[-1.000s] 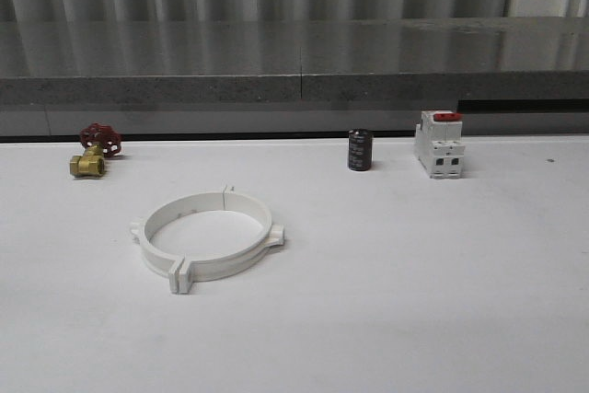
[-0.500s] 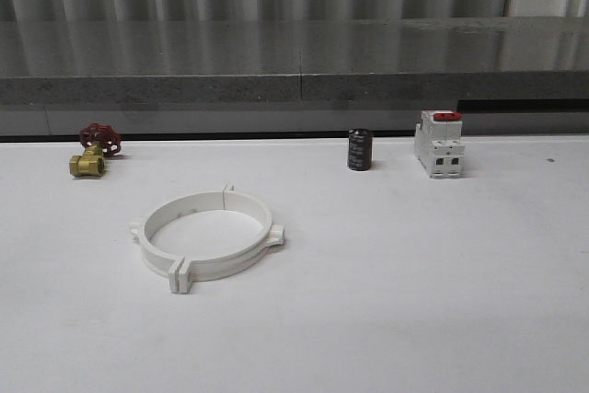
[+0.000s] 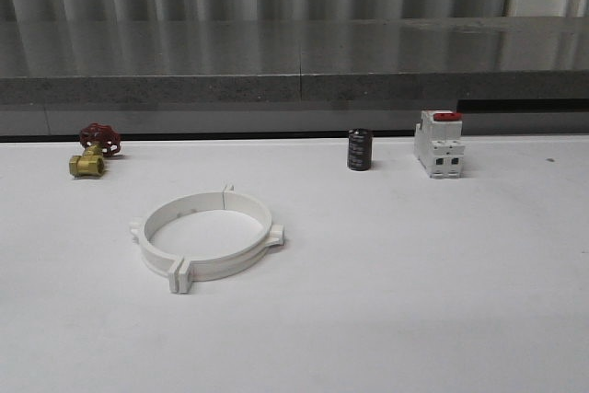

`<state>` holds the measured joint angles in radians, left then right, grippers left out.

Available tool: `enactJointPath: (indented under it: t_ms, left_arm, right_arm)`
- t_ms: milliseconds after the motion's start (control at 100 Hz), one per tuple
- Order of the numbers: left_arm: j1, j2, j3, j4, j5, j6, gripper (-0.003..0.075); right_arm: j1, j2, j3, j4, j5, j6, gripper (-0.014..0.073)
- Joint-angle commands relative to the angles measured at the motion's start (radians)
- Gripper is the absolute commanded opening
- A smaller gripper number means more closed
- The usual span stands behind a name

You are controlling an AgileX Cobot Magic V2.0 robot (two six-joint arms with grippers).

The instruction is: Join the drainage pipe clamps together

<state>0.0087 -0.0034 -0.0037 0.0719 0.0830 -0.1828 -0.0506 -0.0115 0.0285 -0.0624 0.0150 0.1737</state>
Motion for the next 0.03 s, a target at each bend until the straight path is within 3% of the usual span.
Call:
enactJointPath:
  t_ms: [0,20]
  left_arm:
    - [0.001,-0.033,0.048,0.002,-0.094,-0.002,-0.002]
    - [0.001,-0.033,0.048,0.002,-0.094,-0.002,-0.002]
  right_arm:
    - [-0.006,-0.018,-0.02,-0.009,-0.079,-0.002,-0.0067]
    - [-0.006,-0.018,-0.02,-0.009,-0.079,-0.002,-0.0067]
